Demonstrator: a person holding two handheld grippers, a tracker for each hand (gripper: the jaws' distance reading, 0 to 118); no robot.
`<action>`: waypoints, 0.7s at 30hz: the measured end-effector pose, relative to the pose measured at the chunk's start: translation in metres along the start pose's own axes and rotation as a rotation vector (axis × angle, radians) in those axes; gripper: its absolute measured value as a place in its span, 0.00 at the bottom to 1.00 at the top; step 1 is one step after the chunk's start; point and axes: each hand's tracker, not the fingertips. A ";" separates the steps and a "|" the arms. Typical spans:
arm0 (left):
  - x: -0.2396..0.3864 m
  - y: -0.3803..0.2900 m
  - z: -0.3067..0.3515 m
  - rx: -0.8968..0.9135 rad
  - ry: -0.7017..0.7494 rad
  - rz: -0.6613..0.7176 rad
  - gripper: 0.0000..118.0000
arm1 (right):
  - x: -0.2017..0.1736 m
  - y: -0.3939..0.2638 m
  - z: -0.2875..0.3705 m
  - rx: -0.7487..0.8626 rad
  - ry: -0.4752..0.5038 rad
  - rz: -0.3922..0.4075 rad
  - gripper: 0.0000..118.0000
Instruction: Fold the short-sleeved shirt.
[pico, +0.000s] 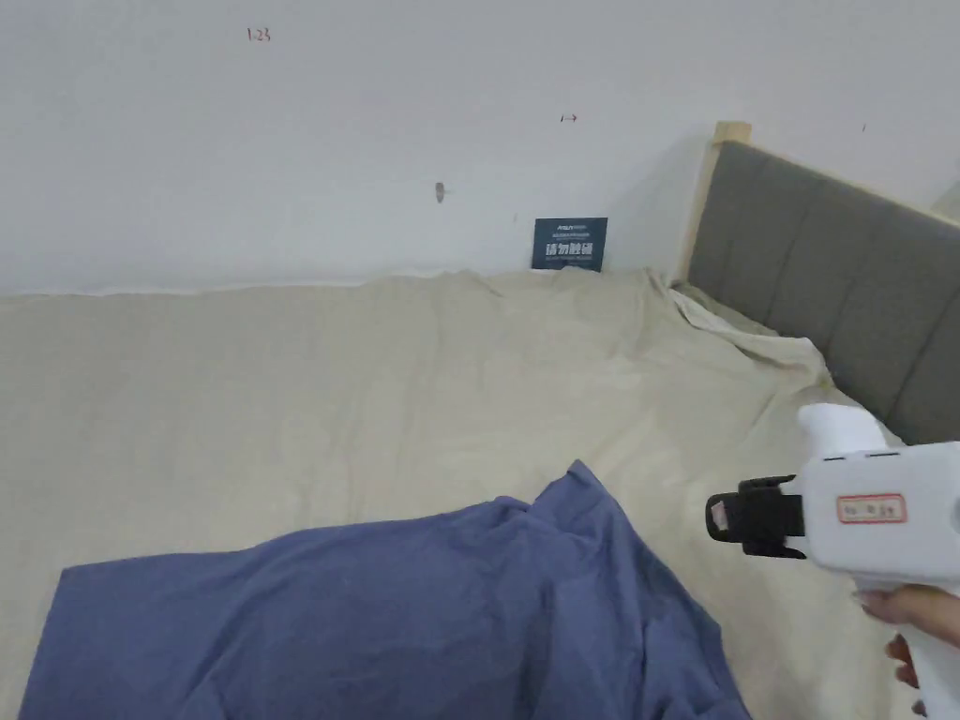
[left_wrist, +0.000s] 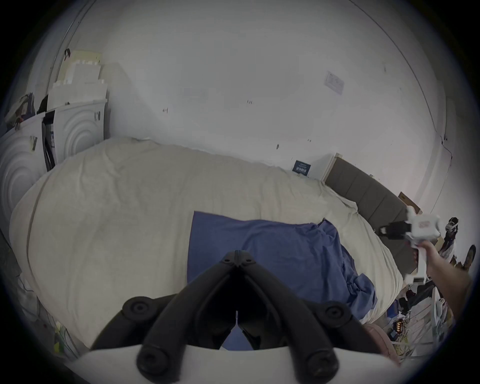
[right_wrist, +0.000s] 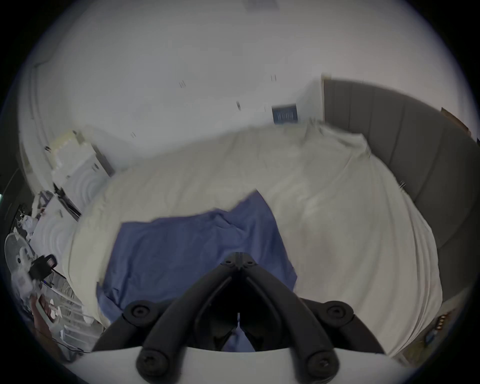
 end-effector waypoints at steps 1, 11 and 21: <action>0.001 -0.003 -0.004 -0.016 0.000 0.007 0.00 | 0.013 0.010 -0.026 -0.071 -0.012 -0.013 0.00; 0.005 -0.013 -0.043 -0.101 0.028 0.024 0.00 | 0.046 0.073 -0.182 -0.231 -0.085 -0.123 0.18; -0.009 -0.026 -0.068 -0.183 0.048 0.062 0.00 | 0.025 0.061 -0.212 -0.402 -0.155 -0.114 0.86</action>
